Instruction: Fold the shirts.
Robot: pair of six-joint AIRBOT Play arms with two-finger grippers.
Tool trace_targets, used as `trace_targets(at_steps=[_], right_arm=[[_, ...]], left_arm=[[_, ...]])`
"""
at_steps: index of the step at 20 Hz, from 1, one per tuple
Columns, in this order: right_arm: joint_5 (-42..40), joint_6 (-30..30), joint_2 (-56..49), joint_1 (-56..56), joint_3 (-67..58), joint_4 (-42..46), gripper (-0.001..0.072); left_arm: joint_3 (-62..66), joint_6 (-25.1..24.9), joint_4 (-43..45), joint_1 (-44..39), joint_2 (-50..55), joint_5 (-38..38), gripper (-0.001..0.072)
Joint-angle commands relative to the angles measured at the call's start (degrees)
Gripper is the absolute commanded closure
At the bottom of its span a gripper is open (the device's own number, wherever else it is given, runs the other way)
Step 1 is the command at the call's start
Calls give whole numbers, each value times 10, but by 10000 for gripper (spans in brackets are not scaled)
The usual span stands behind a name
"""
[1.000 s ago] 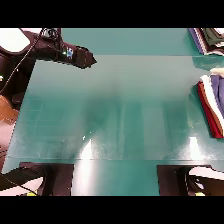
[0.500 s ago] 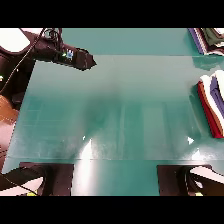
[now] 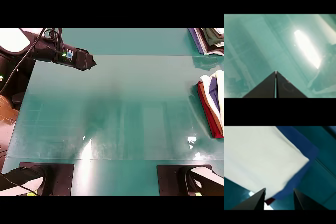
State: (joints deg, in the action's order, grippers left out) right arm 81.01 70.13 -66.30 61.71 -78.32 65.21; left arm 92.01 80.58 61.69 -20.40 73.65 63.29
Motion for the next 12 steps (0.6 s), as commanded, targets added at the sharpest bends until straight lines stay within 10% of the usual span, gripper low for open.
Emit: trace_targets(at_steps=[1,12], right_arm=[[-5,3,5,-83,-19,-146,297],[-28,3,-57,-597,-19,-171,309]], left_arm=[[1,0,0,0,0,-13,683],[1,0,-4,0,0,-14,682]])
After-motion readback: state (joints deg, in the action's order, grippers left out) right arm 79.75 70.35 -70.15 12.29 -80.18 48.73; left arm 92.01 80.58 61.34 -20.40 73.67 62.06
